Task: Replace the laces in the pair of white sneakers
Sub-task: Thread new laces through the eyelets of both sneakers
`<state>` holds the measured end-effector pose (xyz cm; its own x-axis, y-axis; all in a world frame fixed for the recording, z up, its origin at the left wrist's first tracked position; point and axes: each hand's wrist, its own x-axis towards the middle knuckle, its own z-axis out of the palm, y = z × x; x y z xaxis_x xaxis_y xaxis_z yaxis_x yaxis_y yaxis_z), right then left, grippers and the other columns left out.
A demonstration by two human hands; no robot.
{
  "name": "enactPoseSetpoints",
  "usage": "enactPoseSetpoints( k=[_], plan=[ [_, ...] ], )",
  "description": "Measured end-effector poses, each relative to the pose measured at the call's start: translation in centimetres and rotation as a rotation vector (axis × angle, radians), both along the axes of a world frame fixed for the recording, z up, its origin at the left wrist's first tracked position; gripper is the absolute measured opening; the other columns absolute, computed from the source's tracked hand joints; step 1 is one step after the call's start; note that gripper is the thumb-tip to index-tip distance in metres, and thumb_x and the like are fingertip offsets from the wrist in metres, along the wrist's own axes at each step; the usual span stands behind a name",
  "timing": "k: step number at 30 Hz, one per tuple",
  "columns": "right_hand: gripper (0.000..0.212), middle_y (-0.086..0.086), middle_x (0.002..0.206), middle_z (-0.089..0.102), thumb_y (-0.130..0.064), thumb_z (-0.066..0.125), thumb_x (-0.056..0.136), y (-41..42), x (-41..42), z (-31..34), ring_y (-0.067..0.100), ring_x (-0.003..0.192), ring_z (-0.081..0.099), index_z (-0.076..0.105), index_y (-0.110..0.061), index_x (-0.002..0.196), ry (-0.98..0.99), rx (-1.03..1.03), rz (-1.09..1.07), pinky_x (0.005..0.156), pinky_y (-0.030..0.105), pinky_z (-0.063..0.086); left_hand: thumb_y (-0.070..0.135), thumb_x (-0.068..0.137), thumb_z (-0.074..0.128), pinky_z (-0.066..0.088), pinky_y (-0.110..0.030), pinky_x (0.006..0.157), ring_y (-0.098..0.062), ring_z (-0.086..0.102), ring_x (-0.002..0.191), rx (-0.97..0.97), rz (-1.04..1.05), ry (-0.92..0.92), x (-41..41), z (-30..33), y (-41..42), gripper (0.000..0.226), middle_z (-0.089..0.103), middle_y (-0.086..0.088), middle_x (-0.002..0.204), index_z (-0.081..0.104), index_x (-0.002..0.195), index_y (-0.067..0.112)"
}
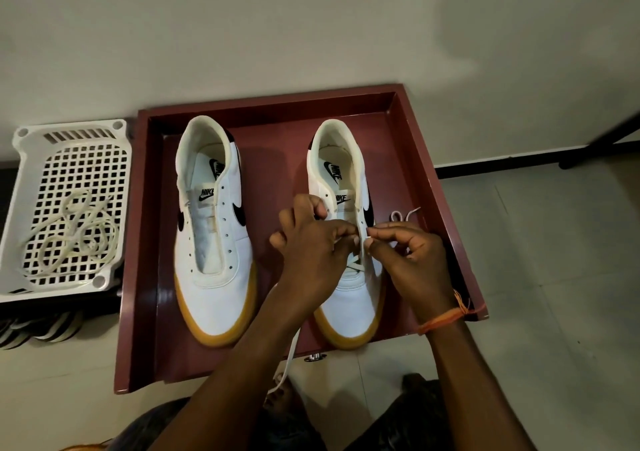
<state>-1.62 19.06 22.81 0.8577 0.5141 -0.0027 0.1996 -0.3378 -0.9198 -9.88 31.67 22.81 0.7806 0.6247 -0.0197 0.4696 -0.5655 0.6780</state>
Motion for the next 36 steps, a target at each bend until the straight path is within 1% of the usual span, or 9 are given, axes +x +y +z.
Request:
enactPoseSetpoints(
  k=[8,12,15,18,20,23,30,33,36],
  plan=[
    [0.009,-0.007,0.084,0.070,-0.009,0.071,0.085,-0.1,0.2,0.5,0.003,0.082,0.065,0.073,-0.018,0.081,-0.017,-0.035,0.003,0.072,0.013,0.051,0.044,0.084,0.071,0.035,-0.044,0.090,-0.012,0.026,0.105,0.043,-0.039,0.050,-0.5,1.1,0.5,0.007,0.026,0.010,0.104,0.074,0.088,0.038],
    [0.013,0.003,0.082,0.068,-0.015,0.060,0.095,-1.6,2.0,0.3,0.014,0.072,0.065,0.065,-0.021,0.085,0.125,0.111,-0.416,0.066,0.031,0.053,0.052,0.080,0.073,0.036,-0.049,0.092,-0.009,0.027,0.101,-0.047,-0.051,0.050,-0.7,1.3,1.0,0.009,0.026,0.011,0.101,0.073,0.083,0.044],
    [0.015,0.008,0.081,0.069,-0.016,0.048,0.102,-1.4,2.2,1.1,0.014,0.050,0.058,0.055,-0.017,0.090,0.247,0.401,-0.604,0.047,0.026,0.046,0.052,0.080,0.072,0.036,-0.050,0.096,-0.011,0.028,0.101,-0.129,-0.039,0.046,-0.7,1.6,1.3,0.010,0.027,0.011,0.100,0.074,0.085,0.044],
    [0.013,0.011,0.091,0.072,-0.008,0.048,0.101,-0.2,0.9,2.2,0.021,0.046,0.057,0.051,-0.020,0.098,0.268,0.400,-0.436,0.040,0.026,0.047,0.048,0.082,0.072,0.035,-0.048,0.098,-0.013,0.029,0.105,-0.148,-0.046,0.071,-0.6,1.8,1.2,0.009,0.028,0.010,0.104,0.075,0.087,0.042],
    [0.021,0.008,0.098,0.070,-0.004,0.055,0.096,0.5,0.1,1.9,0.021,0.063,0.065,0.058,-0.022,0.105,0.230,0.254,-0.248,0.051,0.028,0.053,0.046,0.083,0.072,0.034,-0.045,0.098,-0.014,0.028,0.105,-0.153,-0.056,0.080,-0.6,1.9,1.2,0.007,0.028,0.009,0.105,0.075,0.088,0.041],
    [0.022,-0.003,0.100,0.071,-0.009,0.069,0.088,0.4,-0.4,0.6,0.004,0.086,0.066,0.071,-0.019,0.107,-0.041,-0.057,-0.009,0.071,0.009,0.049,0.044,0.084,0.072,0.036,-0.045,0.098,-0.015,0.029,0.106,-0.149,-0.054,0.076,-0.6,1.8,1.2,0.003,0.029,0.007,0.106,0.073,0.084,0.041],
    [0.006,-0.005,0.080,0.068,-0.013,0.072,0.086,-0.7,0.7,0.4,0.004,0.074,0.063,0.072,-0.017,0.082,-0.254,-0.127,-0.093,0.067,0.006,0.046,0.054,0.082,0.069,0.035,-0.047,0.097,-0.010,0.028,0.105,-0.064,-0.096,0.092,-1.0,1.9,1.5,0.015,0.029,0.010,0.105,0.074,0.093,0.044],
    [0.012,0.006,0.075,0.071,-0.017,0.068,0.088,-1.5,1.7,0.5,0.018,0.065,0.067,0.067,-0.025,0.081,-0.100,0.039,-0.455,0.071,0.031,0.058,0.052,0.083,0.070,0.027,-0.041,0.097,-0.009,0.029,0.107,-0.063,-0.116,0.122,-1.3,2.5,1.7,0.016,0.028,0.010,0.105,0.074,0.096,0.043],
    [0.007,0.006,0.072,0.071,-0.011,0.069,0.087,-1.5,2.0,0.5,0.021,0.058,0.069,0.072,-0.017,0.091,0.004,0.073,-0.478,0.063,0.045,0.061,0.048,0.082,0.072,0.029,-0.045,0.099,-0.009,0.030,0.107,-0.096,-0.108,0.101,-1.4,2.7,1.7,0.015,0.030,0.009,0.105,0.075,0.096,0.043]
  ],
)
